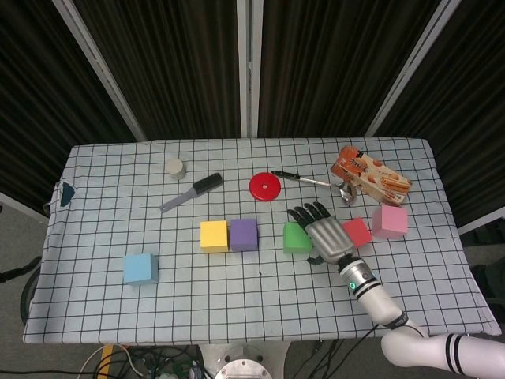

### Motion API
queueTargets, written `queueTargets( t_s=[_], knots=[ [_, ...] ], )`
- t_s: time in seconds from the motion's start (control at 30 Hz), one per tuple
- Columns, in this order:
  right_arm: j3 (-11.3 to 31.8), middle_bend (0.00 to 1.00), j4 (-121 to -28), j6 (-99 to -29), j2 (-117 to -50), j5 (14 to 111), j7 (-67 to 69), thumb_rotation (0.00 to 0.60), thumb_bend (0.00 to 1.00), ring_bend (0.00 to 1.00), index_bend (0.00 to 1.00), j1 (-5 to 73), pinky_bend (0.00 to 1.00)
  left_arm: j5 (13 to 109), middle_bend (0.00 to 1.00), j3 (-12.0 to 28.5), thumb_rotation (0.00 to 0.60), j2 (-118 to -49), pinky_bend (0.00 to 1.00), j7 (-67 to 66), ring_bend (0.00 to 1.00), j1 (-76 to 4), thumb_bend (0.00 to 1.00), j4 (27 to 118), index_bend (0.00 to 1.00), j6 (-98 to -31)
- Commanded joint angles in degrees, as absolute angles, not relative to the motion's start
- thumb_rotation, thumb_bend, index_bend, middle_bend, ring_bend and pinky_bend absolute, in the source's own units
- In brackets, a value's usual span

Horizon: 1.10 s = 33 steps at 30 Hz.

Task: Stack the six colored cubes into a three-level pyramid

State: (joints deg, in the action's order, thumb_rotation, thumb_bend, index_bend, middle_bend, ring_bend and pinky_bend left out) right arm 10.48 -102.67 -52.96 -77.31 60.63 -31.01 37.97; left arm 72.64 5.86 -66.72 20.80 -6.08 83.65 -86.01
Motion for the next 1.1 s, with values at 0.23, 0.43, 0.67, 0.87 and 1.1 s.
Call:
queueTargets(
  t_s=[0.23,0.43,0.67,0.87,1.1],
  knots=[
    [8.2,0.11,-97.9,-55.7,-83.8,54.5,-34.3,0.6,0.0,0.0,0.0,39.9,0.0,73.2,0.05,7.4,0.6,-67.1,0.14,20.1,0.0,-6.0,0.09,85.0,0.05,-85.2],
    [8.6,0.28,-93.1,-60.0,-88.5,55.7,-34.0,0.6,0.06,0.0,0.0,39.8,0.0,73.6,0.05,7.4,0.6,-66.9,0.14,19.0,0.0,-5.0,0.09,85.8,0.05,-85.5],
    [9.6,0.47,-90.9,-62.0,-90.4,60.0,-31.3,0.6,0.18,0.07,0.0,40.2,0.0,76.2,0.06,6.2,0.6,-65.6,0.14,18.6,0.0,-4.7,0.09,85.3,0.05,-84.6],
    [10.1,0.49,-92.2,-59.2,-88.1,61.5,-30.2,0.6,0.21,0.08,0.0,41.8,0.0,79.9,0.06,4.7,0.6,-64.8,0.14,16.5,0.0,-4.8,0.09,85.3,0.06,-84.7],
    [9.4,0.49,-92.1,-55.1,-86.3,62.2,-29.5,0.6,0.2,0.08,0.0,43.6,0.0,83.4,0.06,3.4,0.6,-65.9,0.14,11.7,0.0,-5.1,0.07,83.9,0.06,-85.6]
  ],
)
